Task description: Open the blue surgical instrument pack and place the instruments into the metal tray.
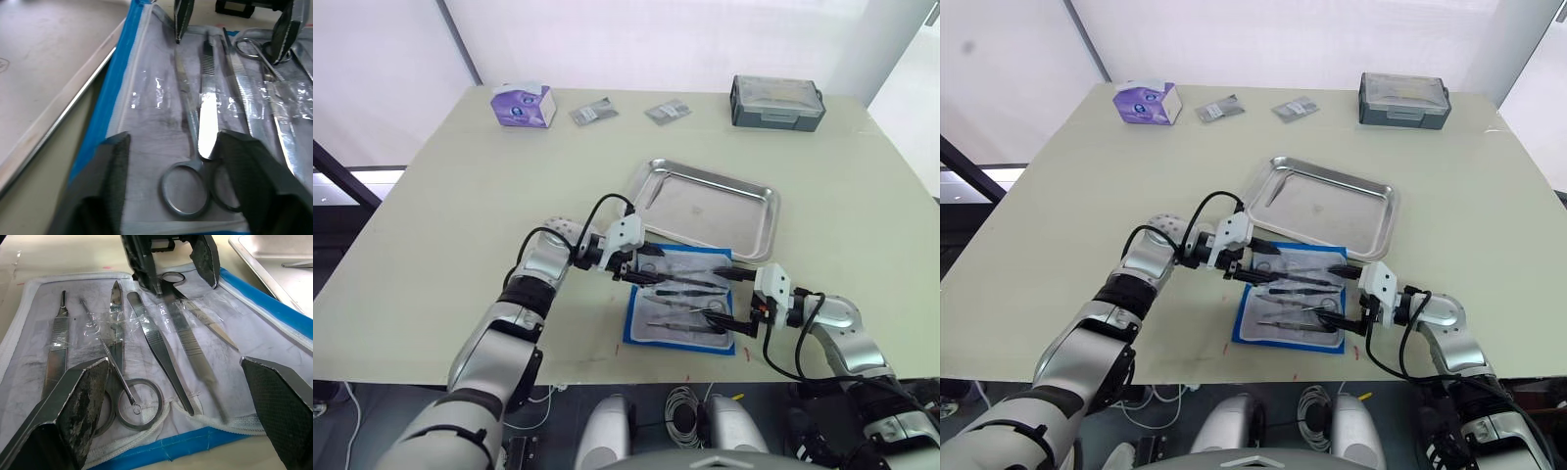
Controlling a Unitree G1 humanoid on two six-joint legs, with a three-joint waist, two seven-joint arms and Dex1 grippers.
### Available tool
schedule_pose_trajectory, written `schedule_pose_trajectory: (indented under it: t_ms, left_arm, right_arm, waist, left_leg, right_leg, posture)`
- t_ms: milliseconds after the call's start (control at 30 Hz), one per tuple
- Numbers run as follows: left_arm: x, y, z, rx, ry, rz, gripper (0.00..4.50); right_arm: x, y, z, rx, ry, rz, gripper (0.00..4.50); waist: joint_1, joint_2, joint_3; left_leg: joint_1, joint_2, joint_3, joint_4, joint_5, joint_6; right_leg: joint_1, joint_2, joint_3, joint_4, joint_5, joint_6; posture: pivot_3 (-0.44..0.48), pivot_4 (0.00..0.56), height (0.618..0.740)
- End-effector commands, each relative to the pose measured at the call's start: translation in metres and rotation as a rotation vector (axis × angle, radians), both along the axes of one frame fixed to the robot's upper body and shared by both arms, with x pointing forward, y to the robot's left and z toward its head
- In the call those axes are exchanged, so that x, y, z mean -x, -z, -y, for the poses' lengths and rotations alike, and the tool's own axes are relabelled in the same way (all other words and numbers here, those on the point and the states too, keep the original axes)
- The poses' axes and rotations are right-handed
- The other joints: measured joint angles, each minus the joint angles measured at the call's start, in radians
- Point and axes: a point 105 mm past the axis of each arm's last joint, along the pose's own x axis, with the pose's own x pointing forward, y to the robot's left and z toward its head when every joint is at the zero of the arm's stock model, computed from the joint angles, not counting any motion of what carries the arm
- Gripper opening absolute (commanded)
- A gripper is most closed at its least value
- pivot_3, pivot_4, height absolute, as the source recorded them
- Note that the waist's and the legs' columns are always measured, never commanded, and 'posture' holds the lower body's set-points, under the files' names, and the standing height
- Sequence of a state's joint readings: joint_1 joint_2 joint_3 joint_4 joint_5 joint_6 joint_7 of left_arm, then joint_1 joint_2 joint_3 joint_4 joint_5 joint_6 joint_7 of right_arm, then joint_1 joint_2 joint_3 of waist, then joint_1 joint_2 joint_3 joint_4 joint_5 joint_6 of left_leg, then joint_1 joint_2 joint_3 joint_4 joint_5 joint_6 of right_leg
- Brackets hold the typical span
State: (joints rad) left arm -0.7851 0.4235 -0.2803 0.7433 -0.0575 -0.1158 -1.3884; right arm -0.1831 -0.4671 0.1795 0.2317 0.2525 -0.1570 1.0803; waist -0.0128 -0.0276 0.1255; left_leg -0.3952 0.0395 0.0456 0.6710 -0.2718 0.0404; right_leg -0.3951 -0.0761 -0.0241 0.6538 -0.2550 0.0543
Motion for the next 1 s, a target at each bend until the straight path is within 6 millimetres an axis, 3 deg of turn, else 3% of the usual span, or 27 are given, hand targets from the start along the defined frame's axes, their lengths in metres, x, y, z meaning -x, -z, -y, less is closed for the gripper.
schedule_pose_trajectory:
  t_ms: [33, 67, 200, 1000]
  left_arm:
    - [-0.003, -0.002, 0.000, 0.016, -0.015, -0.004, 1.24]
    - [-0.003, -0.002, 0.000, 0.010, -0.013, -0.001, 0.75]
    - [-0.004, -0.002, -0.002, 0.005, -0.008, 0.001, 0.08]
    - [-0.002, -0.014, -0.004, 0.042, 0.058, 0.019, 0.07]
  right_arm:
    - [0.016, 0.039, 0.004, 0.091, 0.006, -0.145, 4.50]
    - [0.016, 0.039, 0.004, 0.092, 0.006, -0.145, 4.50]
    - [0.016, 0.038, 0.005, 0.092, 0.006, -0.144, 4.50]
    - [0.015, 0.038, 0.003, 0.089, 0.007, -0.141, 4.50]
  waist:
    - [0.001, 0.000, 0.000]
    - [0.002, 0.000, 0.000]
    - [0.003, 0.000, 0.000]
    - [0.002, 0.000, 0.000]
  left_leg:
    - [0.000, 0.000, 0.000, 0.000, 0.000, 0.000]
    - [0.000, 0.000, 0.000, 0.000, 0.000, 0.000]
    - [0.000, 0.000, 0.000, 0.000, 0.000, 0.000]
    - [0.000, 0.000, 0.000, 0.000, 0.000, 0.000]
  right_leg:
    - [0.000, 0.000, 0.000, 0.000, 0.000, 0.000]
    - [0.000, 0.000, 0.000, 0.000, 0.000, 0.000]
    - [0.000, 0.000, 0.000, 0.000, 0.000, 0.000]
    - [0.000, 0.000, 0.000, 0.001, 0.000, 0.000]
  posture:
    - [0.000, 0.150, 0.727]
    - [0.000, 0.150, 0.727]
    - [0.000, 0.150, 0.727]
    - [0.000, 0.150, 0.727]
